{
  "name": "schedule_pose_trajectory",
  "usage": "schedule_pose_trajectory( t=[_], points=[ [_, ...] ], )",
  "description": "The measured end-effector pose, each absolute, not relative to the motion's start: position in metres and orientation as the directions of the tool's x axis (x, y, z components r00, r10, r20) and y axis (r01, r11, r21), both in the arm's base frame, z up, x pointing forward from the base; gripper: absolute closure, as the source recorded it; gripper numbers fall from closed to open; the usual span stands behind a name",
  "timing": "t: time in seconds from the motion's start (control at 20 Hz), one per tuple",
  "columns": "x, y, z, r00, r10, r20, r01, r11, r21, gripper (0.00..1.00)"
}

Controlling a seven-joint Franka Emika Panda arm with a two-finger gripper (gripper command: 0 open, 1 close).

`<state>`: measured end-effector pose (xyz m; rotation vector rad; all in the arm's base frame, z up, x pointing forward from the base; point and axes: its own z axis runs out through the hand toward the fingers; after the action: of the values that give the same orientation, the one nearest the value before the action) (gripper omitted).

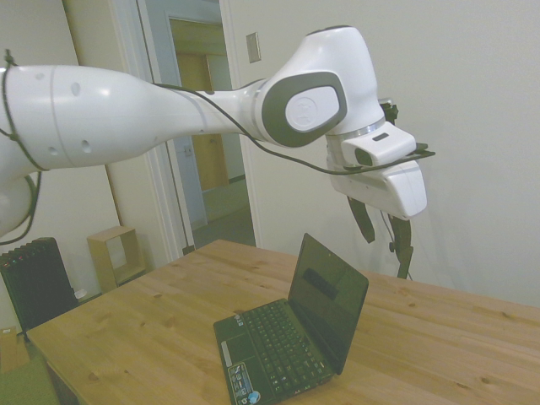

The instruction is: Close the laptop

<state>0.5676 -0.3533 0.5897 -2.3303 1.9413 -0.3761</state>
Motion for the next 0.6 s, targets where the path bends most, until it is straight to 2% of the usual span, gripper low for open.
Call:
schedule_pose_trajectory(
  t=[0.25,0.6],
  points=[
    [0.607,-0.356,0.556,0.16,-0.984,0.074,-0.963,-0.172,-0.21,0.0],
    [0.657,-0.326,0.538,0.189,-0.981,0.038,-0.958,-0.193,-0.211,0.0]
  ],
)
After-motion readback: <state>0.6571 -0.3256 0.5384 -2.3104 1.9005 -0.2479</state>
